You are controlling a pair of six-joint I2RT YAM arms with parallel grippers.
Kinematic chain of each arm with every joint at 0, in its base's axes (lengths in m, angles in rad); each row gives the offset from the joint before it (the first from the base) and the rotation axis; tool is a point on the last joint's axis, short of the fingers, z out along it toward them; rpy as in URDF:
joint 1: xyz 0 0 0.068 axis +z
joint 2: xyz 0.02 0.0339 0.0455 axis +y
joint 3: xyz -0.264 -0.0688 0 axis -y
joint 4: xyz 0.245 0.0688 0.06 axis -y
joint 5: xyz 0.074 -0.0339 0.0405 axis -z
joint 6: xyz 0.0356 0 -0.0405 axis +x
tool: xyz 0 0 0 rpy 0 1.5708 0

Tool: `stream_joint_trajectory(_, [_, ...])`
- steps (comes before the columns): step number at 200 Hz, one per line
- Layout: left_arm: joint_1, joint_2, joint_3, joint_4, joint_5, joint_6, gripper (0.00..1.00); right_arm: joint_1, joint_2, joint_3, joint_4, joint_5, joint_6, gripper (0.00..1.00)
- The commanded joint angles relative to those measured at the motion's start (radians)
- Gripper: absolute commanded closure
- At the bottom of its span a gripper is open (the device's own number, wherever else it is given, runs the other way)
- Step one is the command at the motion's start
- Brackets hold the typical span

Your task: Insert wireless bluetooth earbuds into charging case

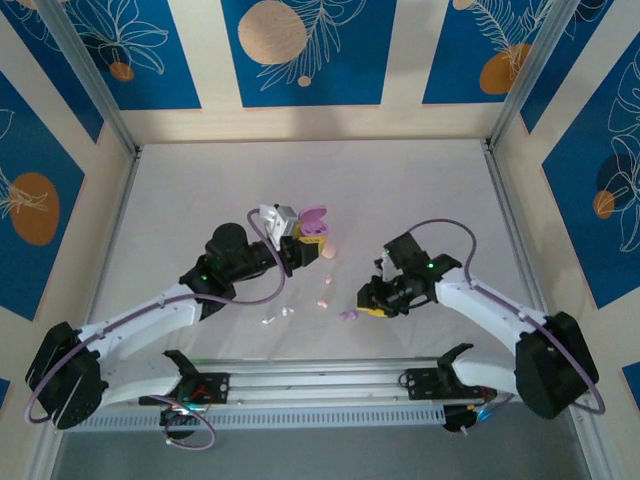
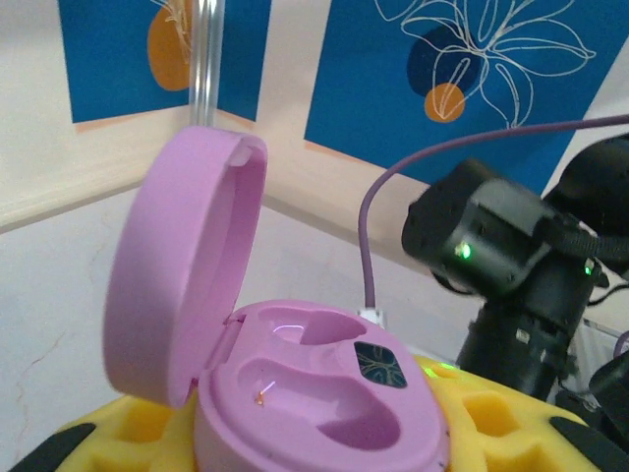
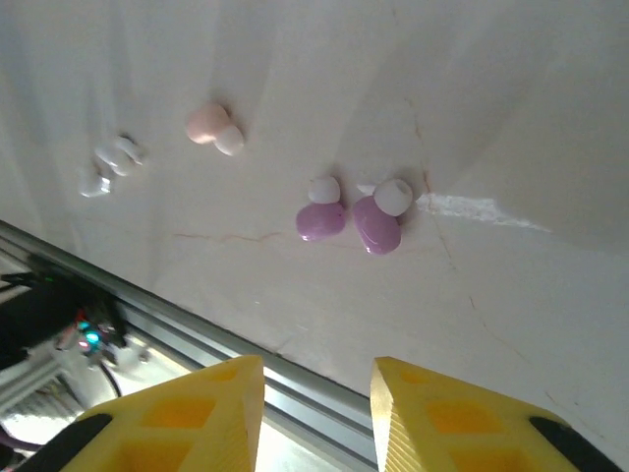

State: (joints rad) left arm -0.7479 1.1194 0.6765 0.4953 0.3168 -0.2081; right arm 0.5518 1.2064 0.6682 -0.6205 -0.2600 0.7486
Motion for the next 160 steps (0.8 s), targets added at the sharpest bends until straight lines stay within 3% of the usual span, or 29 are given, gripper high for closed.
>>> stream_joint_trajectory(1, [0.010,-0.050,-0.010,0.050,-0.041,0.001,0.74,0.059,0.065,0.075,0.017,0.052,-0.061,0.64])
stream_joint_trajectory(38, [0.010,-0.109,-0.007,0.015,-0.089,0.034,0.74,0.065,0.213,0.181,0.004,0.087,-0.179,0.64])
stream_joint_trajectory(88, [0.010,-0.148,0.001,-0.023,-0.114,0.059,0.74,0.084,0.385,0.291,0.005,0.042,-0.319,0.64])
stream_joint_trajectory(160, [0.010,-0.151,0.013,-0.037,-0.108,0.061,0.74,0.117,0.528,0.337,-0.013,0.028,-0.362,0.63])
